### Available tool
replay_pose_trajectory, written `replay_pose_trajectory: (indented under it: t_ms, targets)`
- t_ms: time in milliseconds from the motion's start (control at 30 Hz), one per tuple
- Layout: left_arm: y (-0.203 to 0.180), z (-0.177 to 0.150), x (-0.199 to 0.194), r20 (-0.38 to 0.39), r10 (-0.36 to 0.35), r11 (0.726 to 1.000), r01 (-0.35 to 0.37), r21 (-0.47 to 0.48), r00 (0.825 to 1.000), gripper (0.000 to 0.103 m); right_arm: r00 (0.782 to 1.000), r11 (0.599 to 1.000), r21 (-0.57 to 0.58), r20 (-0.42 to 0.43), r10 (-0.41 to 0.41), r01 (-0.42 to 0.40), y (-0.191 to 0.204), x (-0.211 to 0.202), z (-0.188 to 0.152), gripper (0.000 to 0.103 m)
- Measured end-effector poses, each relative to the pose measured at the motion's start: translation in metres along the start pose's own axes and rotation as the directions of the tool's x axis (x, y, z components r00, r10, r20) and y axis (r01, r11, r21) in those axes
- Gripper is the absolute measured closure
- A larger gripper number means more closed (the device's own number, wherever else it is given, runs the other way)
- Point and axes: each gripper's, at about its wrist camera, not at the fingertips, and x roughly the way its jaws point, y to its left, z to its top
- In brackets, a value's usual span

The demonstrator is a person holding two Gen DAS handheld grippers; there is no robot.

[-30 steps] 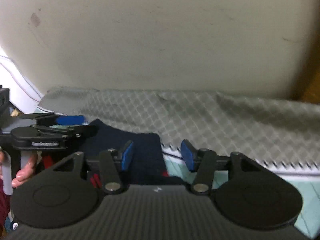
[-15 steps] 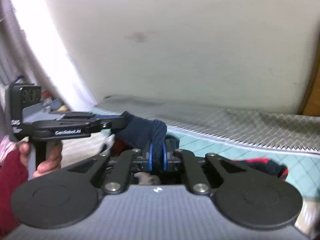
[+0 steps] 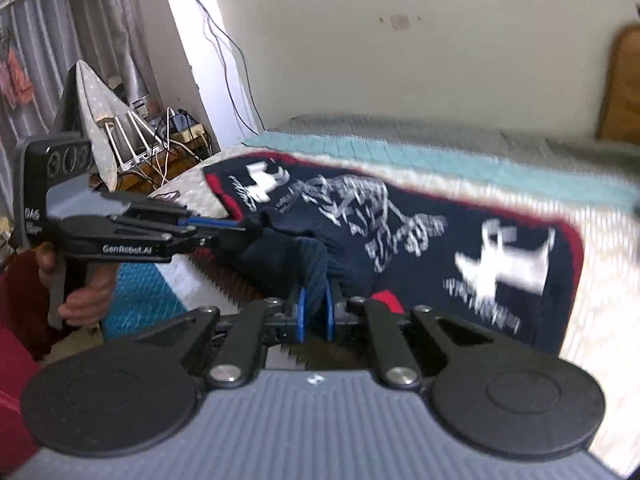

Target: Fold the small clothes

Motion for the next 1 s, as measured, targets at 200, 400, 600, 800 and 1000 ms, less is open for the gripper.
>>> replay_pose_trajectory:
  t_ms: [200, 400, 600, 800, 1000]
  targets:
    - [0.006, 0.002, -0.014, -0.002, -0.027, 0.999, 0.027, -0.021, 1.000, 0.082, 1.000, 0.999, 0.035, -0.003, -0.029, 0.030, -0.020, 0.006, -0.005, 0.087]
    - [0.041, 0.041, -0.065, 0.223, 0.135, 0.990, -0.126, -0.056, 0.965, 0.041, 0.995, 0.999, 0.040, 0.099, 0.024, -0.028, -0.019, -0.026, 0.009, 0.064]
    - [0.109, 0.059, -0.012, 0.006, 0.214, 0.935, -0.203, -0.290, 0.977, 0.045, 0.958, 0.971, 0.198, 0.226, -0.178, 0.134, -0.052, -0.039, 0.017, 0.062]
    - [0.108, 0.037, 0.006, -0.108, 0.123, 0.921, -0.154, -0.357, 0.986, 0.090, 0.932, 0.929, 0.166, 0.101, -0.349, 0.330, -0.077, 0.000, 0.004, 0.085]
    - [0.128, 0.010, -0.002, -0.125, 0.133, 0.879, -0.176, -0.443, 0.983, 0.088, 0.927, 0.912, 0.276, 0.137, -0.349, 0.303, -0.099, 0.003, 0.002, 0.091]
